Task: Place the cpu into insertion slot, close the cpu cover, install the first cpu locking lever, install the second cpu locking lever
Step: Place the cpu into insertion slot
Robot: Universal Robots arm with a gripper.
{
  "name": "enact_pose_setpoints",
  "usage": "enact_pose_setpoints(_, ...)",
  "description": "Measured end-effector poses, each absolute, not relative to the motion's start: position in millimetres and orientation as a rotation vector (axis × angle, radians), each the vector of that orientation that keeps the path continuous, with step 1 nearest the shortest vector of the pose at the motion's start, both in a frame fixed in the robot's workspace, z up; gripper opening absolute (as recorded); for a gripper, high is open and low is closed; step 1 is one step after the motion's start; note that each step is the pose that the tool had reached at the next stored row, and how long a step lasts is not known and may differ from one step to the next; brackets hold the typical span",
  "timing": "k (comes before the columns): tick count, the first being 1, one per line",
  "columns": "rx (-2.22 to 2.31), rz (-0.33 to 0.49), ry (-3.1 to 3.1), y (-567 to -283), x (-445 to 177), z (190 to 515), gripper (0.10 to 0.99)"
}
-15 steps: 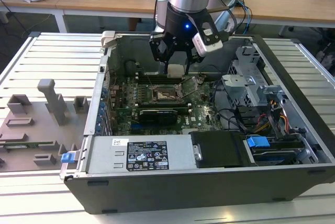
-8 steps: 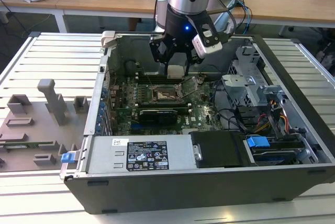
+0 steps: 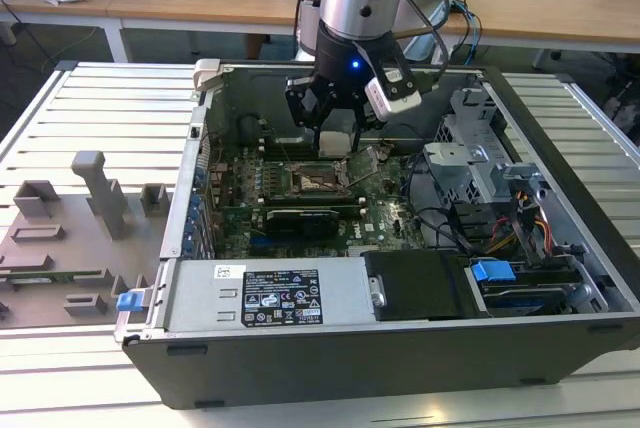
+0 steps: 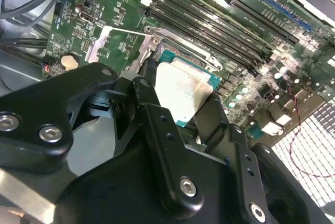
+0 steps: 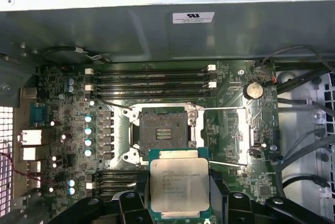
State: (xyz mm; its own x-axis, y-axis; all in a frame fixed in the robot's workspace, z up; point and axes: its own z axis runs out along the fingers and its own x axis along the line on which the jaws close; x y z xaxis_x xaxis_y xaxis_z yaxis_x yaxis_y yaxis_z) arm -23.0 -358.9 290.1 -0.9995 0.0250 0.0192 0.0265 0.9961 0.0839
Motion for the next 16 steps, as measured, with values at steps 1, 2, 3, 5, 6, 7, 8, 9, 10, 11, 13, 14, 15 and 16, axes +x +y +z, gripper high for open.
enact_pose_setpoints(1, -0.040, -0.128, -3.121, -358.2, -23.0, 288.9, 0.545)
enact_pose_setpoints(2, -0.040, -0.122, -3.121, -357.1, -22.9, 287.4, 0.545)
enact_pose_setpoints(3, -0.040, -0.116, -3.121, -355.8, -22.9, 286.3, 0.545)
enact_pose_setpoints(5, -0.040, -0.105, -3.122, -351.4, -22.9, 283.5, 0.545)
enact_pose_setpoints(6, -0.040, -0.104, -3.122, -348.2, -23.0, 281.7, 0.545)
enact_pose_setpoints(7, -0.040, -0.101, -3.122, -342.5, -22.9, 278.1, 0.545)
enact_pose_setpoints(8, -0.040, -0.100, -3.122, -339.2, -22.9, 275.9, 0.545)
enact_pose_setpoints(9, -0.040, -0.098, -3.122, -336.0, -22.9, 272.4, 0.545)
enact_pose_setpoints(10, -0.040, -0.096, -3.122, -334.1, -23.2, 269.5, 0.545)
enact_pose_setpoints(11, -0.040, -0.095, -3.122, -332.2, -24.0, 266.1, 0.545)
enact_pose_setpoints(13, -0.040, -0.091, -3.122, -329.9, -26.5, 260.9, 0.545)
enact_pose_setpoints(14, -0.040, -0.090, -3.122, -328.9, -27.8, 258.0, 0.545)
enact_pose_setpoints(15, -0.040, -0.089, -3.122, -328.3, -28.2, 256.5, 0.545)
enact_pose_setpoints(16, -0.041, -0.088, -3.122, -327.6, -28.4, 254.5, 0.545)
